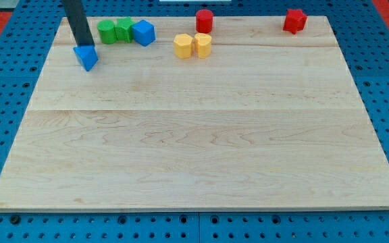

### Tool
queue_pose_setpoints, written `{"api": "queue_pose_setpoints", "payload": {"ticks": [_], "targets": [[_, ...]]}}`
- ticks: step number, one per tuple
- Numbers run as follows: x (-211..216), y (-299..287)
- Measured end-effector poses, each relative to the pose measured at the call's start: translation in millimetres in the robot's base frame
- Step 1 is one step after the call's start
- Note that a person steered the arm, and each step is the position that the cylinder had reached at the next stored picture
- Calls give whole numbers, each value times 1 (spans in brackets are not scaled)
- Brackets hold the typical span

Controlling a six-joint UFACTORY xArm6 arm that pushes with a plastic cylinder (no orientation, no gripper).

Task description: Point your arm at the green star

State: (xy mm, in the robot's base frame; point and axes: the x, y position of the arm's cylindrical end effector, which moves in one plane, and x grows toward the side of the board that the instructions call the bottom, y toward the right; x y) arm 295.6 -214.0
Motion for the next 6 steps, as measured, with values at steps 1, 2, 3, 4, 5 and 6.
{"api": "queue_pose_setpoints", "payload": {"ticks": [1, 2, 3, 4, 5, 6], "targets": [[43, 0], [90, 0], [102, 0], [97, 0], [96, 17], [67, 24]]}}
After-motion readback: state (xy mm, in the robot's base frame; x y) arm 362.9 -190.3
